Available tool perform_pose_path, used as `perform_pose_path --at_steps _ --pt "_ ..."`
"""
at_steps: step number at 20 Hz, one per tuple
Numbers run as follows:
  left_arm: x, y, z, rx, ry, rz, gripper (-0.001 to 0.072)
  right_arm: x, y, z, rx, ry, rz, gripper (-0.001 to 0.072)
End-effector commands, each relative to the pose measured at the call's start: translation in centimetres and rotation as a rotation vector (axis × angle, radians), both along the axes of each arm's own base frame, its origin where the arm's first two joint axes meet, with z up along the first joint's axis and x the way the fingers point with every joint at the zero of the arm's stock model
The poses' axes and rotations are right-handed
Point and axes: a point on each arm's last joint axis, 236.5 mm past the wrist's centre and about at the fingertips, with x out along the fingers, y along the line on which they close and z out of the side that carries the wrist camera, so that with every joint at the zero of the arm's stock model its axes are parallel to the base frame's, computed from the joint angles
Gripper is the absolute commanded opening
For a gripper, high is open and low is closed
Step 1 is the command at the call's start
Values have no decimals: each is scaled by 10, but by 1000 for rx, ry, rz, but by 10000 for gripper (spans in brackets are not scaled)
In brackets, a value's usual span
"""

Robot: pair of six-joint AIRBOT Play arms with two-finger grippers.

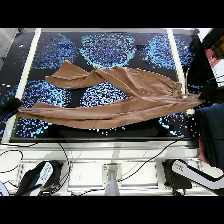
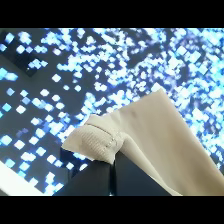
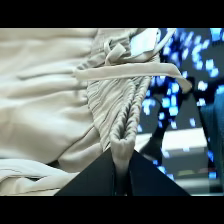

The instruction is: Fold the clothes and pants, and hang the long-sleeved shirts on hangers.

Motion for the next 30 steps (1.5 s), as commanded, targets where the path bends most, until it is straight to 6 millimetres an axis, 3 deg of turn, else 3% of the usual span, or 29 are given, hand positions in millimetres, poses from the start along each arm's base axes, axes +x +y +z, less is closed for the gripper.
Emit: perform_pose_path --at_steps 1,4,6,8,13,16,17,18,19,20,23,28,30 --pt "6 -13 9 -30 -4 -39 12 -32 13 -27 33 100 3 44" --pt "20 -14 38 22 -41 -94 11 -41 16 -36 46 136 2 44" --pt "28 -9 40 31 -55 -93 12 -36 14 -36 37 118 -2 44" --pt "33 -9 15 -6 1 -94 12 -34 12 -36 30 106 -6 44" --pt "62 -22 -71 -101 137 -141 13 -27 7 -35 18 79 -36 44" --pt "79 -29 -102 -104 154 -172 15 -26 7 -35 21 80 -51 44" --pt "79 -31 -108 -110 165 -175 87 -26 7 -35 23 81 -57 44" --pt "77 -32 -110 -115 177 -175 299 -26 7 -35 24 81 -62 44" --pt "74 -31 -110 -118 185 -172 589 -26 7 -35 26 82 -68 44" --pt "69 -28 -108 -125 195 -162 718 -26 7 -35 27 82 -72 44" --pt "47 -10 -94 -123 223 -113 709 -26 7 -35 28 83 -75 44" --pt "-9 45 -57 -60 238 -61 708 -26 7 -35 28 84 -74 44" --pt "-35 51 -61 -113 232 -67 705 -26 7 -35 27 83 -74 44"
